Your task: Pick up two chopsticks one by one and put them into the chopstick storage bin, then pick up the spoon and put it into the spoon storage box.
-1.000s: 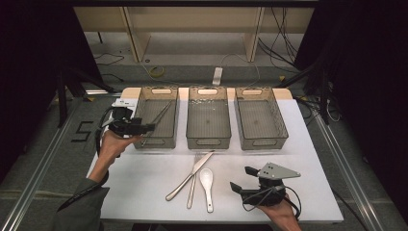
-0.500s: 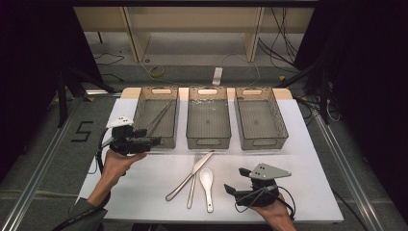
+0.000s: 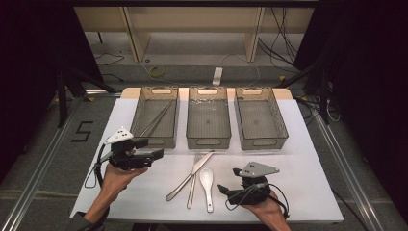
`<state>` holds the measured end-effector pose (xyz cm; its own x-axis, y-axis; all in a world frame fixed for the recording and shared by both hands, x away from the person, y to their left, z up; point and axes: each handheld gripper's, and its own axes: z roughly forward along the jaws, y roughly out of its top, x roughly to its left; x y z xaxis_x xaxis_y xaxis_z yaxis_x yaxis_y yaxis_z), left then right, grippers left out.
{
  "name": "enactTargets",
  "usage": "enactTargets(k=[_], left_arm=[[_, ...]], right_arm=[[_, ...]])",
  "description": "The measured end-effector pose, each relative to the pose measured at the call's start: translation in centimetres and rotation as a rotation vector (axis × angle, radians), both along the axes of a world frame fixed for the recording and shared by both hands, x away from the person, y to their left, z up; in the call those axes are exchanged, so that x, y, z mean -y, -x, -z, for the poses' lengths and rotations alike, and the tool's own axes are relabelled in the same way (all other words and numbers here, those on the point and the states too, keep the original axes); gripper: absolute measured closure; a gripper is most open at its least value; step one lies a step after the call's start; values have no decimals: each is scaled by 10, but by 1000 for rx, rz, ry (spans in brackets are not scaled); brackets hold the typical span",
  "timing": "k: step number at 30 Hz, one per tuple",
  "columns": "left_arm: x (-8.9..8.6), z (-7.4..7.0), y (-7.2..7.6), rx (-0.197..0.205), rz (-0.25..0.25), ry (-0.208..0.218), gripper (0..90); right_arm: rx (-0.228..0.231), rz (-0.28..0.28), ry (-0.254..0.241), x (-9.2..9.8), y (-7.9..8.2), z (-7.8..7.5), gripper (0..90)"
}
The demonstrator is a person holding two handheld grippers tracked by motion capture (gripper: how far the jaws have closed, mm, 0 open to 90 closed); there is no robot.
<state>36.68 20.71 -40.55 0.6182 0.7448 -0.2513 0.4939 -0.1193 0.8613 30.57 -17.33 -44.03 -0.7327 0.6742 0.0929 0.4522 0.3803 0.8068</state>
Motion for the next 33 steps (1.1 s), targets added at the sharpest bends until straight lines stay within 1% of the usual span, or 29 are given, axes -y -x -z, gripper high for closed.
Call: enactTargets(k=[4,8,10,12,15,17,20,24,27,33], left_arm=[[-2,0,4,16,-3,16,174],[-2,0,9,30,-4,0,168],[-2,0,12,35,-3,2,168],[-2,0,14,45,-3,-7,168],[-1,1,18,52,-6,-13,168],[0,1,20,58,-5,-19,168],[2,2,22,55,6,-23,164],[4,3,24,54,16,-31,163],[5,4,24,55,15,-42,163],[4,4,24,54,7,-34,161]], right_arm=[[-22,-12,21,-9,-3,2,243],[-38,-28,39,-17,-6,3,244],[-47,-33,53,-22,-8,3,248],[-58,-37,75,-27,-10,4,248],[-61,-41,112,-33,-10,6,247],[-76,-42,127,-37,-11,8,246],[-82,-46,155,-42,-11,10,246],[-91,-51,166,-43,-11,12,248],[-98,-50,170,-45,-11,13,248],[-111,-56,201,-49,-11,16,249]])
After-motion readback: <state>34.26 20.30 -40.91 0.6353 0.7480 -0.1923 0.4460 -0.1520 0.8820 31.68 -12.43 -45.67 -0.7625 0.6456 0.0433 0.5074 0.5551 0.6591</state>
